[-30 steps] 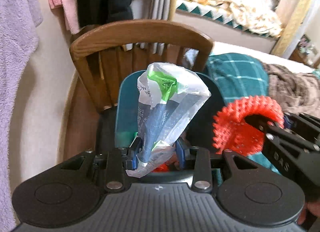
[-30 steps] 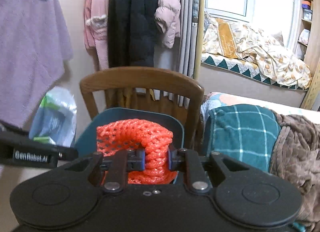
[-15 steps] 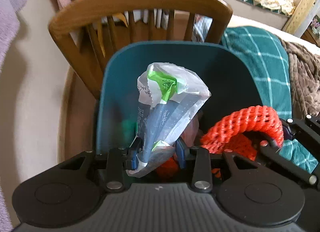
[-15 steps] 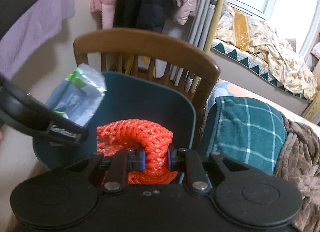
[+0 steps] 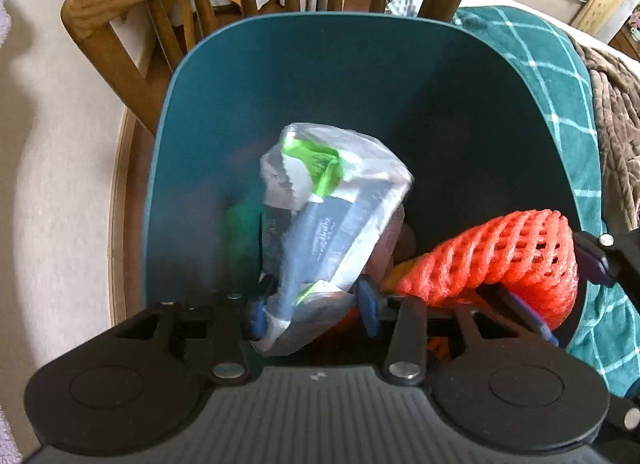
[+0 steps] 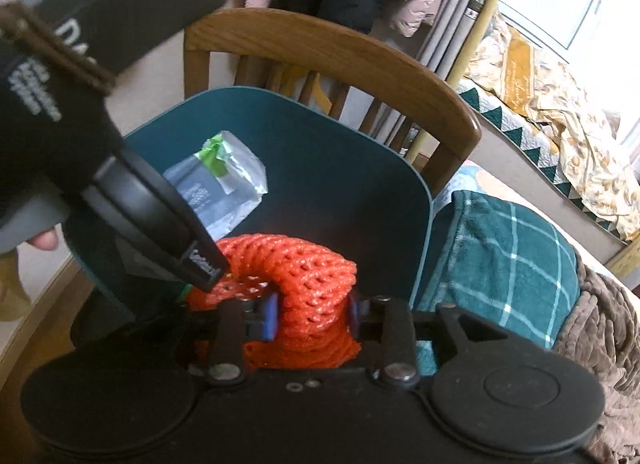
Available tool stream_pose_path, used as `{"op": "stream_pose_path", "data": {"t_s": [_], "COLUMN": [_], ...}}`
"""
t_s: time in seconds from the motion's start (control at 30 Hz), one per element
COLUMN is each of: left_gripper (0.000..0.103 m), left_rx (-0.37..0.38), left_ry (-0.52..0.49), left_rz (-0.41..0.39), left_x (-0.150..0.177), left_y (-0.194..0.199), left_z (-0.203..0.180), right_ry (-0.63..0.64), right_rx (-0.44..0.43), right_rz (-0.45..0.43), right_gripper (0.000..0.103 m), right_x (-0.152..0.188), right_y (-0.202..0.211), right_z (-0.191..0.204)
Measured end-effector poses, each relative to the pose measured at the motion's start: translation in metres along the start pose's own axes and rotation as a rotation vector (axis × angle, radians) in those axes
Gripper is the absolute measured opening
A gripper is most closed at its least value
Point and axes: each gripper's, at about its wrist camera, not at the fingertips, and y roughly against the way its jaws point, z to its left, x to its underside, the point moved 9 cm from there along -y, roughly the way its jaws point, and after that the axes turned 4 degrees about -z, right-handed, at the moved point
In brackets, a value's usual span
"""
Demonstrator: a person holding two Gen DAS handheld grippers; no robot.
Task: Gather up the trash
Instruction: 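Open left gripper dropping wrapper while right drops foam net into wastebasket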
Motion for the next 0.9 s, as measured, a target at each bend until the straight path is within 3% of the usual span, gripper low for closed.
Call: {"op": "stream_pose_path", "data": {"t_s": [0.17,0.33,0.53,0.9], "left_gripper": [0.056,0.065,0.066,0.067], "left_rx": [0.029,0.035,0.068,0.043], "left_ry": [0.015,0.027,0.024,-0.029], "left_rz": [-0.021,-0.053,-0.099,-0.201], "left_x": [0.0,0.002,0.007,0.035], "left_y": [0.007,0.021,0.045,0.103], "left_z": [-0.003,-0.001,0.003,0.008], "right_ry": [0.029,0.0,-0.075,-0.171], "right_rx": [-0.012,-0.015,-0.029,-0.101], "right_rz": [-0.015,-0.035,-0.067,-0.14], "right_gripper": [0.05,0.053,0.069,0.087], "right_x": [0.004,0.003,0.001,0.002], "right_y": [0.006,0.017,0.038,0.093], "right_z": [0.002,-0.002,-0.011,-0.01]}}
